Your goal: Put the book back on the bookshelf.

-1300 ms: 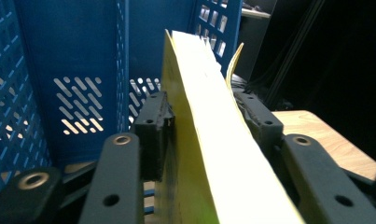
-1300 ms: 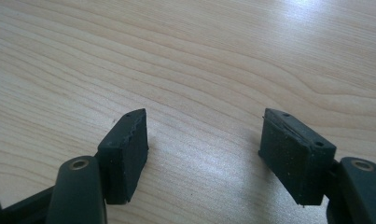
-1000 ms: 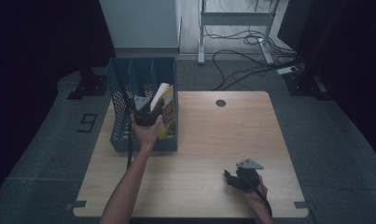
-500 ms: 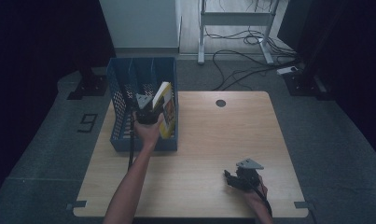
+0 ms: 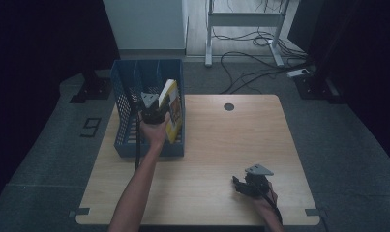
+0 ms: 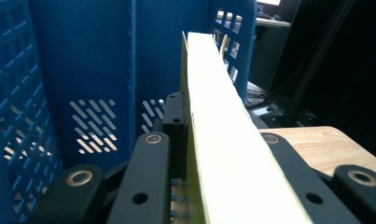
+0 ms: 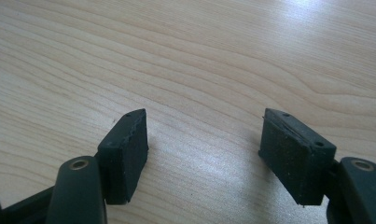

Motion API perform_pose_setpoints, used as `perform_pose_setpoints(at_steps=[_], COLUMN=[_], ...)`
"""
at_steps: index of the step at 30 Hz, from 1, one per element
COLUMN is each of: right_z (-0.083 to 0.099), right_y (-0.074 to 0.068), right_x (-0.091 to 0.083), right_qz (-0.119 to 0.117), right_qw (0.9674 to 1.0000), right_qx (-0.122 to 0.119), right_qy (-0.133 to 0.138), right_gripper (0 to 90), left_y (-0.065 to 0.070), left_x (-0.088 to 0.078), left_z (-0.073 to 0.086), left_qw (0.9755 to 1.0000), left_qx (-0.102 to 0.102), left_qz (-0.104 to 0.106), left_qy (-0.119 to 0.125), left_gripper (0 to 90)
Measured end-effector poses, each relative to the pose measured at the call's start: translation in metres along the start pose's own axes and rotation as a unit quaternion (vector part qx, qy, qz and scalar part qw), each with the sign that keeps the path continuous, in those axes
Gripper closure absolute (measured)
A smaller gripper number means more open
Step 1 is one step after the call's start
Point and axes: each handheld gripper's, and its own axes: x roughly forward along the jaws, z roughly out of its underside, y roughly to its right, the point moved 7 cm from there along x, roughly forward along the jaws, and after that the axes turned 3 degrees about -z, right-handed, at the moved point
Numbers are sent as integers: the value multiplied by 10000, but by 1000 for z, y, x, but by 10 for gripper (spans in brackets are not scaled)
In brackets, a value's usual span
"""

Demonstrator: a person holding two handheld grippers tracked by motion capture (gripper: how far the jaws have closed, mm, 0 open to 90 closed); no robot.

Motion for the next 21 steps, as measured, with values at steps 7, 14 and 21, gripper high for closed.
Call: perform_pose_setpoints(at_steps=[7, 14, 21], right_z=[0, 0, 0], right_y=[0, 0, 0], right_x=[0, 0, 0], right_qz=[0, 3, -3], right_qw=[10000, 10000, 10000], right_qx=[-1, -1, 9], right_qy=[0, -1, 5], right_gripper=[316, 315, 315], left_y=[-1, -5, -5], left_x=[4, 9, 16], left_z=[-2, -3, -3], left_qw=[10000, 9999, 9995], left_qx=[10, 22, 89], left_qz=[-37, -137, -274], left_qy=[3, 36, 158], left_gripper=[750, 750, 750])
